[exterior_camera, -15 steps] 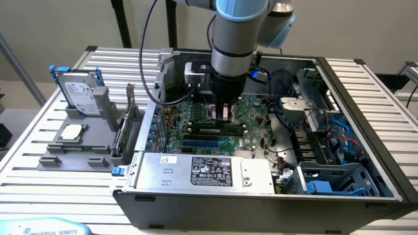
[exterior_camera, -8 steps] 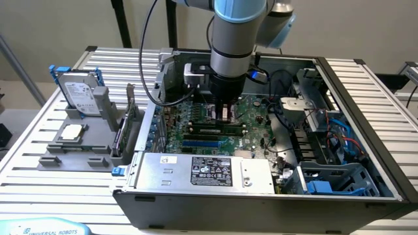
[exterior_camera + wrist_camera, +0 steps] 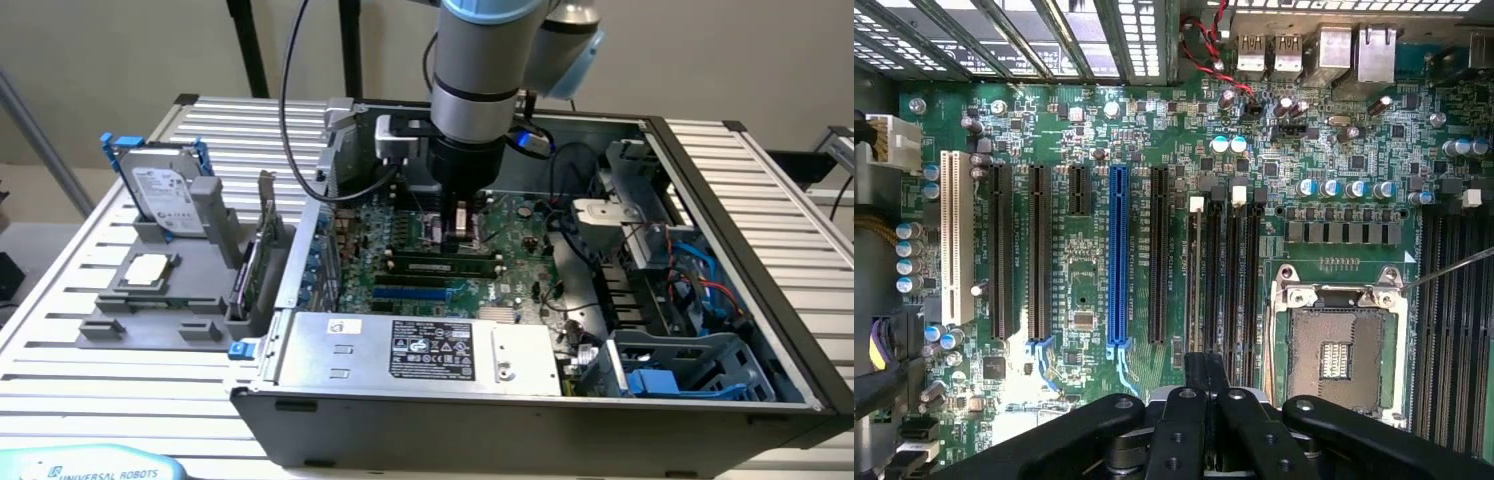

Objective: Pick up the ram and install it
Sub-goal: 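Press down the ram until it locks into place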

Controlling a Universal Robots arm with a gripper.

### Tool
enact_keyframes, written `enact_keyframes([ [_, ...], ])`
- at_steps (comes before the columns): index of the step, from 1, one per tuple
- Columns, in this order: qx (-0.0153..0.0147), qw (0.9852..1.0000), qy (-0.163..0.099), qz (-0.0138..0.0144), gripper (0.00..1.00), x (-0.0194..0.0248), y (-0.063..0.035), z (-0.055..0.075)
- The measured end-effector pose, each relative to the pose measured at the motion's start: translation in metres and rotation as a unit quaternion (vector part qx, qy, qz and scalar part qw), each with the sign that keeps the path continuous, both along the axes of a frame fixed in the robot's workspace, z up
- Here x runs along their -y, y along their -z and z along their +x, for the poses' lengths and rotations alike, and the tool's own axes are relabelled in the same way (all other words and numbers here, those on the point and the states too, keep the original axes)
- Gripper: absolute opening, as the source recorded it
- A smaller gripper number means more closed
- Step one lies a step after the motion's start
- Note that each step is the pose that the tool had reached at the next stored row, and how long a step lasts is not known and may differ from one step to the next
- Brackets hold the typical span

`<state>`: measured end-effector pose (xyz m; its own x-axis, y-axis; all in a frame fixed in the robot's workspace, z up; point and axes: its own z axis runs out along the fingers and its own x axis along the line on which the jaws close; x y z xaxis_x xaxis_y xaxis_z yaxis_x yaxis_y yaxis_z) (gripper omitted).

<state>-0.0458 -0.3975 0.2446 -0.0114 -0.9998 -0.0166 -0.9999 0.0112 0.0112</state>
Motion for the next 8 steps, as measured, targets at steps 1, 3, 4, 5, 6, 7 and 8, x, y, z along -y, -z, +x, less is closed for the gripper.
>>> enact_keyframes([
  [1,0.0000,1.0000,0.000,0.0000,0.11,0.0000,0.0000,0.0000],
  [3,-0.0001,1.0000,0.000,-0.0001,0.11,0.0000,-0.0001,0.0000],
  [4,-0.0001,1.0000,0.000,-0.0001,0.11,0.0000,-0.0001,0.0000],
  [5,-0.0001,1.0000,0.000,-0.0001,0.11,0.0000,-0.0001,0.0000],
  [6,-0.0001,1.0000,0.000,-0.0001,0.11,0.0000,-0.0001,0.0000],
  [7,-0.0001,1.0000,0.000,-0.0001,0.11,0.0000,-0.0001,0.0000],
  [8,-0.0001,1.0000,0.000,-0.0001,0.11,0.0000,-0.0001,0.0000],
])
